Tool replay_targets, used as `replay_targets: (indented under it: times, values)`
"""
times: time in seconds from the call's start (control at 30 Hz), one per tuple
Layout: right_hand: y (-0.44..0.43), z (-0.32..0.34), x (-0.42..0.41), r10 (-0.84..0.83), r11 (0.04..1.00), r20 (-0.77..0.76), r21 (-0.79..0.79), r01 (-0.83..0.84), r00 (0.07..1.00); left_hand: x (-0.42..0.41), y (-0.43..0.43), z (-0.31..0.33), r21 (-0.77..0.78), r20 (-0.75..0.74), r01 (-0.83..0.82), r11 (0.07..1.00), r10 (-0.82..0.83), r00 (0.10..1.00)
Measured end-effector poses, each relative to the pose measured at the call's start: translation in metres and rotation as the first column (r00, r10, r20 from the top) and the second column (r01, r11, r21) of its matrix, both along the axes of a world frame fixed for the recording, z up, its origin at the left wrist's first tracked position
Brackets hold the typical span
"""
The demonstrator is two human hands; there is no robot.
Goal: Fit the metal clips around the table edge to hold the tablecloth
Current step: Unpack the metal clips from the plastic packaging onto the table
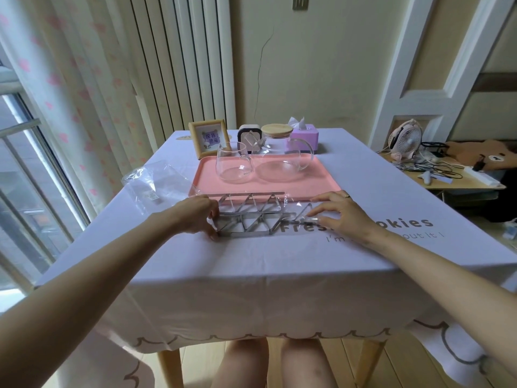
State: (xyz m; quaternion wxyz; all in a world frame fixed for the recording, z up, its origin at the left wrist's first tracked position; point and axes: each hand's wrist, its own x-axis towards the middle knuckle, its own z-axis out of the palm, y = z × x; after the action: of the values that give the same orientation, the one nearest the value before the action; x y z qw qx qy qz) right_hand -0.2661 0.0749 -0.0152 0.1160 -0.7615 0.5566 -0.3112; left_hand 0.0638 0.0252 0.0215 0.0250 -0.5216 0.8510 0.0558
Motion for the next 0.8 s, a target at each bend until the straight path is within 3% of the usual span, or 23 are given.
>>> replay_targets:
  times: [0.27,0.4,0.6,0.8]
  values:
    - [-0.002,0.000,0.005,-0.005,1.000,-0.017,-0.025,0.004,1.000,0.008,0.013,0.011,0.088,-0.335,0.042,0.995,-0.010,0.942]
    - [-0.005,-0.001,0.009,-0.026,1.000,-0.056,-0.003,0.026,0.998,0.009,0.009,0.019,0.310,-0.624,-0.053,0.949,0.246,0.742]
    - [-0.007,0.002,0.015,-0.001,1.000,-0.012,-0.024,0.000,1.000,0.005,0.003,0.018,0.362,-0.676,-0.121,0.924,0.350,0.649]
    - [-0.008,0.014,0.027,0.026,0.999,-0.002,-0.021,-0.026,1.000,-0.007,0.000,0.032,0.260,-0.689,-0.056,0.964,0.227,0.688]
